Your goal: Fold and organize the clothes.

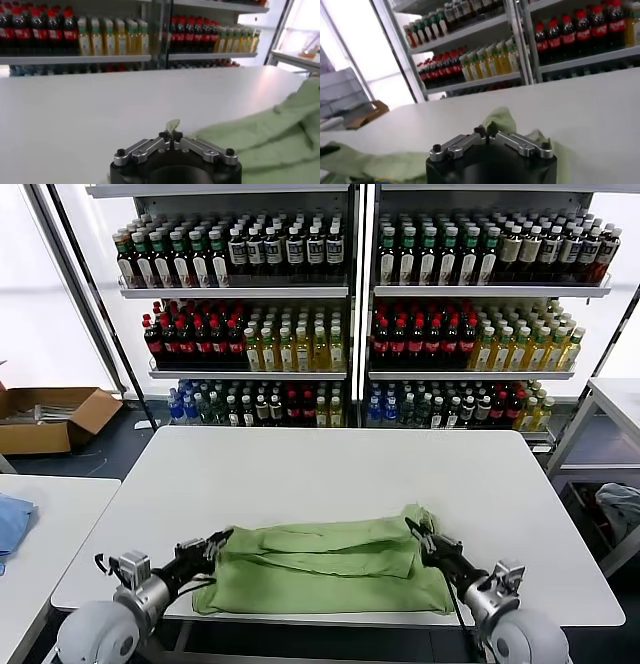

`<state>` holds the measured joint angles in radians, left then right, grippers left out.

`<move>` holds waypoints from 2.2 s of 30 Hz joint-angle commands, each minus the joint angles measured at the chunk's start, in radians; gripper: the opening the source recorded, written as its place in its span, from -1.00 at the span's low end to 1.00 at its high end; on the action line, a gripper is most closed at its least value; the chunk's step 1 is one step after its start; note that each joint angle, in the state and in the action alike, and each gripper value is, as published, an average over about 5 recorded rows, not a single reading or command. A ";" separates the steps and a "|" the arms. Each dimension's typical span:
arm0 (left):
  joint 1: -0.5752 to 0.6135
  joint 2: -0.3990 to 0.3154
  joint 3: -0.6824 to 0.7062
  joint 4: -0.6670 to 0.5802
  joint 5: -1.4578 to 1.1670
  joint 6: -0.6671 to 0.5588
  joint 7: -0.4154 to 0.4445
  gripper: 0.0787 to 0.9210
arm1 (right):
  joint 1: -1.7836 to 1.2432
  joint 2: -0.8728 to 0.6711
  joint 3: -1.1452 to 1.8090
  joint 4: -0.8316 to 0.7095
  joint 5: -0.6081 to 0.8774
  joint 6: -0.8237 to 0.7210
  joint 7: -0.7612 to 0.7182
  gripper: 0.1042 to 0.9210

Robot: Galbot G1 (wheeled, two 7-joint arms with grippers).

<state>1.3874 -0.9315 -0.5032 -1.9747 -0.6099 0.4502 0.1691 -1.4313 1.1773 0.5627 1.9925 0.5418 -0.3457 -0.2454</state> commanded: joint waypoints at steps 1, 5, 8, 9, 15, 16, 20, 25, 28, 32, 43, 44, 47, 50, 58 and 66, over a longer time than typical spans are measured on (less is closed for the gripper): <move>0.177 -0.038 -0.038 -0.079 0.171 -0.017 -0.012 -0.97 | -0.178 -0.004 0.055 0.095 -0.131 0.031 0.005 -0.98; 0.155 -0.031 -0.064 -0.083 0.157 0.001 -0.034 -0.91 | -0.175 -0.002 0.094 0.095 -0.140 0.049 0.016 -0.80; 0.140 -0.018 -0.094 -0.078 0.133 0.012 -0.050 -0.73 | -0.175 -0.009 0.143 0.088 -0.153 0.083 0.008 -0.59; 0.136 -0.014 -0.106 -0.075 0.122 0.015 -0.057 -0.65 | -0.179 -0.013 0.161 0.084 -0.158 0.099 0.002 -0.51; 0.148 -0.011 -0.161 -0.096 0.040 0.040 -0.116 -0.24 | -0.242 -0.027 0.265 0.081 -0.163 0.197 -0.041 -0.13; 0.152 -0.018 -0.160 -0.108 0.025 0.045 -0.135 -0.18 | -0.254 -0.026 0.276 0.083 -0.165 0.213 -0.046 -0.06; 0.164 -0.070 -0.125 -0.148 -0.012 0.047 -0.219 0.09 | -0.294 -0.007 0.298 0.088 -0.166 0.266 -0.054 0.24; 0.168 -0.165 -0.047 -0.148 0.068 0.010 -0.303 0.44 | -0.304 0.009 0.292 0.081 -0.166 0.286 -0.051 0.57; 0.164 -0.210 -0.017 -0.124 0.168 -0.003 -0.325 0.63 | -0.301 0.009 0.287 0.079 -0.165 0.288 -0.050 0.71; 0.139 -0.260 -0.004 -0.072 0.234 0.010 -0.366 0.75 | -0.297 0.004 0.279 0.078 -0.154 0.288 -0.051 0.76; 0.140 -0.313 0.043 -0.025 0.223 0.016 -0.389 0.76 | -0.294 0.005 0.271 0.084 -0.142 0.286 -0.052 0.76; 0.138 -0.318 0.046 -0.021 0.223 0.014 -0.390 0.74 | -0.294 0.005 0.271 0.085 -0.140 0.286 -0.052 0.76; 0.130 -0.329 0.052 -0.017 0.225 0.008 -0.392 0.63 | -0.295 0.008 0.267 0.088 -0.129 0.285 -0.050 0.76; 0.127 -0.329 0.056 -0.016 0.223 0.004 -0.391 0.44 | -0.296 0.012 0.263 0.091 -0.120 0.284 -0.049 0.76; 0.129 -0.293 0.051 -0.006 0.211 -0.020 -0.364 -0.10 | -0.276 0.010 0.254 0.088 -0.120 0.280 -0.046 0.76; 0.106 -0.178 -0.091 -0.017 0.145 -0.042 -0.314 -0.65 | -0.262 0.011 0.240 0.097 -0.121 0.273 -0.041 0.76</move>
<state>1.5073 -1.2016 -0.4757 -1.9938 -0.4192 0.4254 -0.1794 -1.6971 1.1868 0.8042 2.0887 0.4176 -0.0736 -0.2873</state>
